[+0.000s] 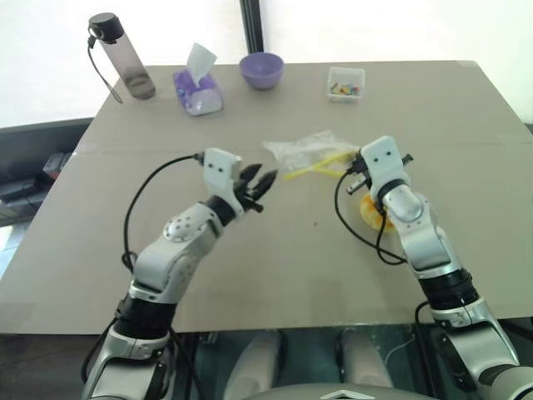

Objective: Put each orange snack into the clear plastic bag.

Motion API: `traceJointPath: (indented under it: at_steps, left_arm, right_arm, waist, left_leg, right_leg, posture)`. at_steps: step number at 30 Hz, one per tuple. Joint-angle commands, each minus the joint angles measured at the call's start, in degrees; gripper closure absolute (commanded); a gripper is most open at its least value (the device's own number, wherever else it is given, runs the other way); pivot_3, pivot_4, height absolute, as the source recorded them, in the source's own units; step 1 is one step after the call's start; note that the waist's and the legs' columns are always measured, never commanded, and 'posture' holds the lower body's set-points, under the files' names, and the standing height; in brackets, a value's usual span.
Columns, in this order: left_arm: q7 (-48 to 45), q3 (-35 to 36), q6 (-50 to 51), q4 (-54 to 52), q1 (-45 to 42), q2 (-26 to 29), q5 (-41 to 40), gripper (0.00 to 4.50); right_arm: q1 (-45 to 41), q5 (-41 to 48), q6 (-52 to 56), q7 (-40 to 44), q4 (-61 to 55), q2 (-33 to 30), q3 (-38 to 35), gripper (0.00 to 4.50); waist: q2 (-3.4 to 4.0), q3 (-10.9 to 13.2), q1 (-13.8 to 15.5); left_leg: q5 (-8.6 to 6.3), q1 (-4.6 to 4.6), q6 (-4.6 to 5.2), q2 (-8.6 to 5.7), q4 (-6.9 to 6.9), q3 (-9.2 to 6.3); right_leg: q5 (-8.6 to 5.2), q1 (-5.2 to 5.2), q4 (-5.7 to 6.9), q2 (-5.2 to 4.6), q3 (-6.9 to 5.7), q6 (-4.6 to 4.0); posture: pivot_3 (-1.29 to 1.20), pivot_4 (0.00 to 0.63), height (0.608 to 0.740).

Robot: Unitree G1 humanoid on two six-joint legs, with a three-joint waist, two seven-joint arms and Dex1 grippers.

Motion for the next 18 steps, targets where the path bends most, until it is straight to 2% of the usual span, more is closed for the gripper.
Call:
traceJointPath:
  at_steps: [1,5,12,18]
  left_arm:
    - [-4.5,-4.2,-4.4,-4.7,-0.3,-0.1,7.0,2.45]
    - [-6.0,-6.4,-7.3,-5.3,-0.8,-0.6,13.6,2.45]
    - [-6.6,-9.7,-12.0,0.2,-0.2,1.5,29.0,2.45]
    - [-7.1,-9.8,-11.4,2.8,0.4,-0.8,32.6,2.45]
  right_arm:
    - [-1.1,-1.7,0.6,0.6,-3.4,0.3,1.4,4.5]
    - [-1.1,-2.3,1.5,0.7,-4.0,1.2,1.8,4.5]
    - [-1.6,-3.0,1.2,0.5,-3.5,2.0,1.9,4.5]
    - [-2.2,-3.1,0.8,0.6,-3.6,2.7,1.9,4.5]
  waist:
    - [0.0,0.0,-0.2]
    - [0.0,0.0,-0.3]
    - [0.0,0.0,-0.2]
    - [0.0,0.0,-0.2]
  left_leg:
    - [0.0,0.0,0.0,0.01,-0.03,0.03]
    - [0.0,0.01,0.0,0.06,-0.04,0.04]
    - [0.0,0.03,0.01,0.04,-0.03,0.06]
    - [0.0,0.03,0.0,0.04,-0.02,0.03]
  right_leg:
    - [0.0,-0.04,0.0,0.0,0.02,0.0]
    - [0.0,-0.06,0.03,0.06,0.03,0.0]
    - [0.0,-0.05,0.06,0.07,0.02,0.01]
    - [0.0,-0.06,0.08,0.08,0.02,0.01]
  posture:
    - [0.0,0.15,0.74]
    - [0.0,0.15,0.74]
    - [0.0,0.15,0.74]
    - [0.0,0.15,0.74]
